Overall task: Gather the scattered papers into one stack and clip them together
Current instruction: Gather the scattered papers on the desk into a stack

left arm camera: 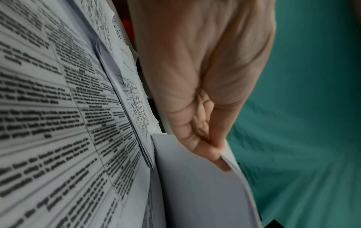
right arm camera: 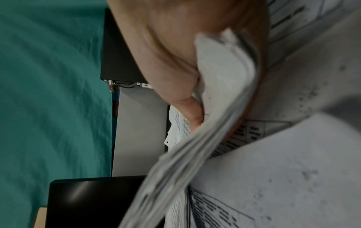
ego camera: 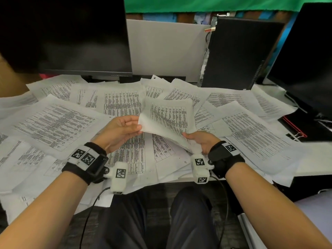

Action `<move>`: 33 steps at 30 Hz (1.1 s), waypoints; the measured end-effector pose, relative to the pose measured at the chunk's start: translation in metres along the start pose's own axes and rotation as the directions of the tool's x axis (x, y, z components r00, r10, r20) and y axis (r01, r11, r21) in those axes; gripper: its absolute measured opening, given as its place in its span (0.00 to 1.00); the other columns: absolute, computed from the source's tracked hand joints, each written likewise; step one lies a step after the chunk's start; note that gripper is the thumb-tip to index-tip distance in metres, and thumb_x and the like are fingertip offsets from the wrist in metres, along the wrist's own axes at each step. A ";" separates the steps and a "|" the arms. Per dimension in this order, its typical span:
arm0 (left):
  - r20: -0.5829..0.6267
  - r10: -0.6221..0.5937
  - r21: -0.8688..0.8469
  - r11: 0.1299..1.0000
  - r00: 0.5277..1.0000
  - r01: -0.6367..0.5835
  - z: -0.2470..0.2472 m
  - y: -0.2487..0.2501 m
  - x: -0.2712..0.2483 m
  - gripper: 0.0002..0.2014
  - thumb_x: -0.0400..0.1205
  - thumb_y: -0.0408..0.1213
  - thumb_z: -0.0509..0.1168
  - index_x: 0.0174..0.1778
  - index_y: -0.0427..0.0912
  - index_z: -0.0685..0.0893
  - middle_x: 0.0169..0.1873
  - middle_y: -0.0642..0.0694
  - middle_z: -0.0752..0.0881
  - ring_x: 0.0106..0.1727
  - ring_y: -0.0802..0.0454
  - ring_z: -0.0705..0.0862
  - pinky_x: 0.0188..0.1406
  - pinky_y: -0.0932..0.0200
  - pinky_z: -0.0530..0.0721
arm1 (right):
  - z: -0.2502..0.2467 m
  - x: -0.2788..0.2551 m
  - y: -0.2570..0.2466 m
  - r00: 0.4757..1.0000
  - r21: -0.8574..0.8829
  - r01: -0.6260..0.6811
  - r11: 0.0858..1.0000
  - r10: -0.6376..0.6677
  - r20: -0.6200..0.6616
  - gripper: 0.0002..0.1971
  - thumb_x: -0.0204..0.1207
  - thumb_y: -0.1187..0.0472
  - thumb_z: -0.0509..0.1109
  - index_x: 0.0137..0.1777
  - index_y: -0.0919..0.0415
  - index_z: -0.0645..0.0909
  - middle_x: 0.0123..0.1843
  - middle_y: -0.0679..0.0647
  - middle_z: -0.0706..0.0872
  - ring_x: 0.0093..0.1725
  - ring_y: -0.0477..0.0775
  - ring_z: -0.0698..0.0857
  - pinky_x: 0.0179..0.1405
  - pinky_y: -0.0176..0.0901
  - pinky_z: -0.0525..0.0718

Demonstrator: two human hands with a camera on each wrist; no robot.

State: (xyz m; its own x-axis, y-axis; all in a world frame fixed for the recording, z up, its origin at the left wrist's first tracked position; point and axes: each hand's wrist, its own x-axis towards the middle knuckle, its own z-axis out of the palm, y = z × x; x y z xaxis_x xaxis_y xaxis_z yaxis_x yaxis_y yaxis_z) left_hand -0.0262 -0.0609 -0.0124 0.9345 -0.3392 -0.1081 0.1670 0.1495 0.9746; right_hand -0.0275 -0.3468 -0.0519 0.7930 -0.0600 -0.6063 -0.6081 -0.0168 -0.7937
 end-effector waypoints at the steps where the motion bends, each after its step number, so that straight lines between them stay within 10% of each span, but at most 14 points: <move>1: -0.029 -0.002 0.001 1.000 1.000 0.002 0.001 -0.002 0.002 0.15 0.74 0.22 0.66 0.57 0.36 0.83 0.49 0.43 0.90 0.45 0.54 0.89 0.41 0.66 0.88 | 0.000 -0.001 0.000 1.000 0.019 -0.007 1.000 0.007 0.001 0.09 0.80 0.58 0.72 0.50 0.65 0.83 0.30 0.57 0.91 0.24 0.53 0.89 0.21 0.41 0.86; 9: -0.146 -0.250 -0.005 0.968 0.957 0.252 0.011 -0.007 0.008 0.12 0.77 0.17 0.54 0.53 0.33 0.73 0.55 0.40 0.79 0.44 0.51 0.76 0.26 0.67 0.80 | 0.005 -0.002 0.001 0.999 0.108 -0.009 0.994 0.005 0.036 0.10 0.81 0.61 0.70 0.59 0.65 0.81 0.45 0.60 0.88 0.39 0.57 0.86 0.39 0.51 0.85; 16: -0.082 -0.323 -0.148 0.939 0.943 0.309 -0.005 0.001 -0.001 0.12 0.80 0.24 0.61 0.59 0.33 0.78 0.48 0.38 0.83 0.41 0.50 0.84 0.31 0.65 0.88 | 0.001 0.003 0.003 0.999 0.090 -0.005 0.996 0.002 0.032 0.08 0.81 0.60 0.71 0.54 0.64 0.82 0.31 0.58 0.91 0.25 0.54 0.89 0.20 0.43 0.85; 21: -0.123 -0.293 0.009 0.955 0.948 0.296 -0.011 0.000 -0.006 0.12 0.79 0.26 0.65 0.58 0.30 0.82 0.47 0.37 0.88 0.39 0.54 0.90 0.34 0.70 0.88 | 0.001 -0.001 0.005 0.996 0.172 0.022 0.985 -0.037 0.087 0.09 0.83 0.63 0.68 0.59 0.63 0.83 0.39 0.57 0.92 0.31 0.55 0.91 0.22 0.44 0.86; 26: -0.109 -0.258 0.368 0.887 0.960 0.280 -0.002 0.002 -0.001 0.19 0.85 0.51 0.55 0.56 0.41 0.83 0.48 0.40 0.91 0.51 0.47 0.91 0.55 0.53 0.87 | -0.003 -0.010 0.008 0.974 0.197 0.123 0.973 -0.156 0.165 0.18 0.82 0.67 0.67 0.72 0.62 0.78 0.59 0.59 0.90 0.53 0.59 0.90 0.45 0.53 0.91; 33: -0.114 -0.019 0.104 0.994 0.993 0.030 0.036 0.046 0.018 0.26 0.80 0.48 0.66 0.73 0.43 0.73 0.61 0.44 0.85 0.63 0.45 0.84 0.68 0.42 0.78 | 0.001 -0.056 -0.028 0.819 0.090 0.546 0.833 -0.553 0.149 0.27 0.81 0.68 0.68 0.79 0.56 0.69 0.70 0.57 0.84 0.68 0.57 0.85 0.67 0.58 0.83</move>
State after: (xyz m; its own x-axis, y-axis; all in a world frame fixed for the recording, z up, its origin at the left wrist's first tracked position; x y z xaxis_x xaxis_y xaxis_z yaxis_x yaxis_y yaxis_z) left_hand -0.0134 -0.0934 0.0375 0.9609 -0.2341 -0.1478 0.1619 0.0420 0.9859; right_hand -0.0549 -0.3415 0.0046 0.9919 0.1092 -0.0649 -0.0700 0.0434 -0.9966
